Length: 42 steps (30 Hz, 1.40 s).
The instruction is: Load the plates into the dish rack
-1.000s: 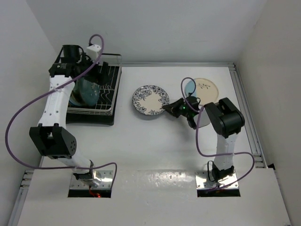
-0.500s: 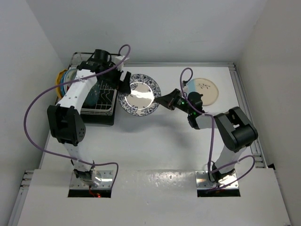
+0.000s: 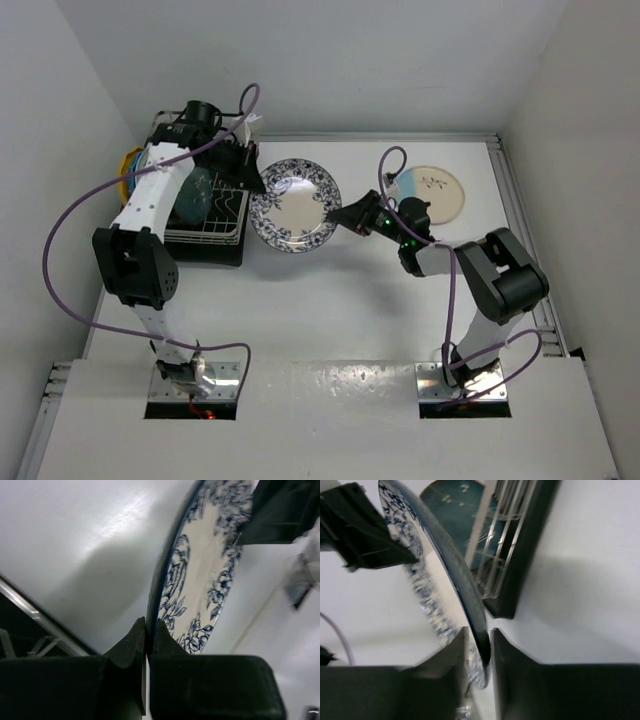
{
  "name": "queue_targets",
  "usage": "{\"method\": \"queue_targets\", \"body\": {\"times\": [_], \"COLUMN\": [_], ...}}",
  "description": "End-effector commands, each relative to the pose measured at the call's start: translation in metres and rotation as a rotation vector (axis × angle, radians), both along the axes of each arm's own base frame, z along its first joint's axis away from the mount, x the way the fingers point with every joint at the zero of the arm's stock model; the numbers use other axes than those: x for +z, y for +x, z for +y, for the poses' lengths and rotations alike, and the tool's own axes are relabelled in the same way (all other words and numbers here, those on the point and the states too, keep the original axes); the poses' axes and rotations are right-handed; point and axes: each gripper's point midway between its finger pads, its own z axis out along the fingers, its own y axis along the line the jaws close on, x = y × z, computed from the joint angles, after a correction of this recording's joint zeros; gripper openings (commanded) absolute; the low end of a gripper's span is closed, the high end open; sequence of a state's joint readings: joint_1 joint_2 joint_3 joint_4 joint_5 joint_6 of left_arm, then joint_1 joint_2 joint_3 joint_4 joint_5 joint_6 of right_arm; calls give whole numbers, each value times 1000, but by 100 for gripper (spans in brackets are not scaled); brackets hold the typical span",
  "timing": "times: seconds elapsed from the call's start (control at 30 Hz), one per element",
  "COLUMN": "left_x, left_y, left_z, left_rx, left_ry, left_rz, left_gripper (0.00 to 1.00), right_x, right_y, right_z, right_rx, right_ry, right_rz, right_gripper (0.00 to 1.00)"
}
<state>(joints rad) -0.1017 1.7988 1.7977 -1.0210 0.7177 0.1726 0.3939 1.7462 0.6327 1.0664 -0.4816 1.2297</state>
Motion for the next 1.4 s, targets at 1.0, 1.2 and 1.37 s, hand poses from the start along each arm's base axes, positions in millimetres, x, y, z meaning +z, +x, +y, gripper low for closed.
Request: {"method": "queue_targets", "body": {"times": [1.0, 1.2, 1.37], "left_x": [130, 126, 148], "left_y": [40, 34, 30], "left_z": [235, 225, 203], "left_rx": [906, 949, 966], "left_ry": [594, 692, 771], "left_rz": [-550, -573, -636], "left_gripper": [0, 0, 0], "right_x": [-28, -28, -21], "right_y": [-6, -12, -10], "right_z": [-128, -139, -138], "right_rx": [-439, -478, -489], "right_ry": [-929, -947, -927], "right_rz": [102, 104, 86], "right_gripper": [100, 100, 100]}}
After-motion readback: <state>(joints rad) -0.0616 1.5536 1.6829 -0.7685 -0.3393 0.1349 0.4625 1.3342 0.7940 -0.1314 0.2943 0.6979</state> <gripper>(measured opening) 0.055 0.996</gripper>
